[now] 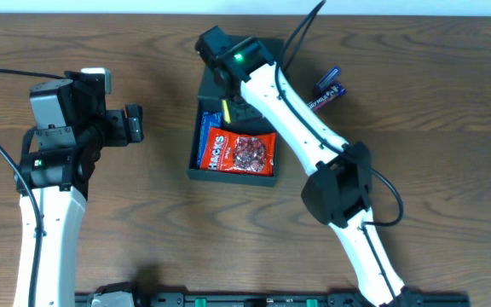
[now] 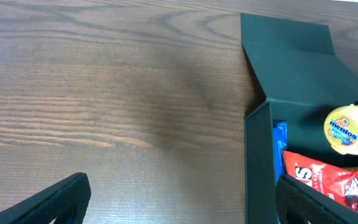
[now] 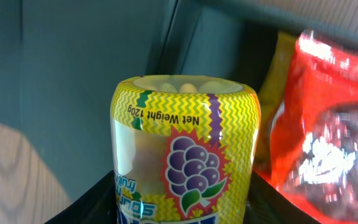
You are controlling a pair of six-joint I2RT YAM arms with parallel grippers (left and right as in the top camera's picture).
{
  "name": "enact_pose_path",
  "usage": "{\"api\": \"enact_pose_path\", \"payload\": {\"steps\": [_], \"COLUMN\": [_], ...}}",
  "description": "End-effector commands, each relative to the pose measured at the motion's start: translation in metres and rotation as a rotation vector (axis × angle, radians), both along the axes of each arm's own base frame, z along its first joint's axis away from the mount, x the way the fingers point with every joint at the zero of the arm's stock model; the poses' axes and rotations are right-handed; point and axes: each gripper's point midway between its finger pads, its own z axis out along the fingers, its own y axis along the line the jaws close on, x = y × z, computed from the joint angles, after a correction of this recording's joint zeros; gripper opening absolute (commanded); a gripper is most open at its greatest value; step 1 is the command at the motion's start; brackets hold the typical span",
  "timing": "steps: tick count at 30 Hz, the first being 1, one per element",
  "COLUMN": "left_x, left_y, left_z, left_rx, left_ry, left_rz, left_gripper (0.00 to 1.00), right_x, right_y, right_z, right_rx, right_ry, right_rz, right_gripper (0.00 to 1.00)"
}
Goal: Pack container
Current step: 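Carry the Mentos bottle over the box and lower it inside, then push the Mentos bottle down beside the red bag and release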
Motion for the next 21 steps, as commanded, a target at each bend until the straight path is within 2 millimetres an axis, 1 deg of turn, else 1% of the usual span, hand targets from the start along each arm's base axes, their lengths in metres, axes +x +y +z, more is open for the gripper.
{"api": "enact_pose_path", "payload": {"steps": [1, 5, 8, 20, 21], "left_x": [0.003, 0.003, 0.003, 0.003, 0.003], "left_y": [0.003, 0.003, 0.003, 0.003, 0.003], "left_z": [0.015, 0.015, 0.015, 0.015, 0.015], "left_rx": [0.006, 0.006, 0.006, 0.006, 0.006], "left_ry": [-0.036, -0.036, -0.036, -0.036, -0.036], "left_rz": [0.012, 0.012, 0.012, 0.012, 0.012], "left_gripper": [0.95, 0.95, 0.95, 0.95, 0.95], "right_x": [0.009, 0.008, 0.009, 0.006, 0.006], "right_y": [-0.018, -0.02, -0.02, -0.022, -0.022], "right_z": [-0.001, -0.011, -0.013, -0.013, -0.013], "right_rx": [-0.031, -0.031, -0.031, -0.04, -0.04], "right_ry": [-0.018, 0.001, 0.0, 0.012, 0.012], "right_rz": [-0.051, -0.055, -0.055, -0.056, -0.056], "right_gripper": [0.02, 0.02, 0.02, 0.02, 0.05]}}
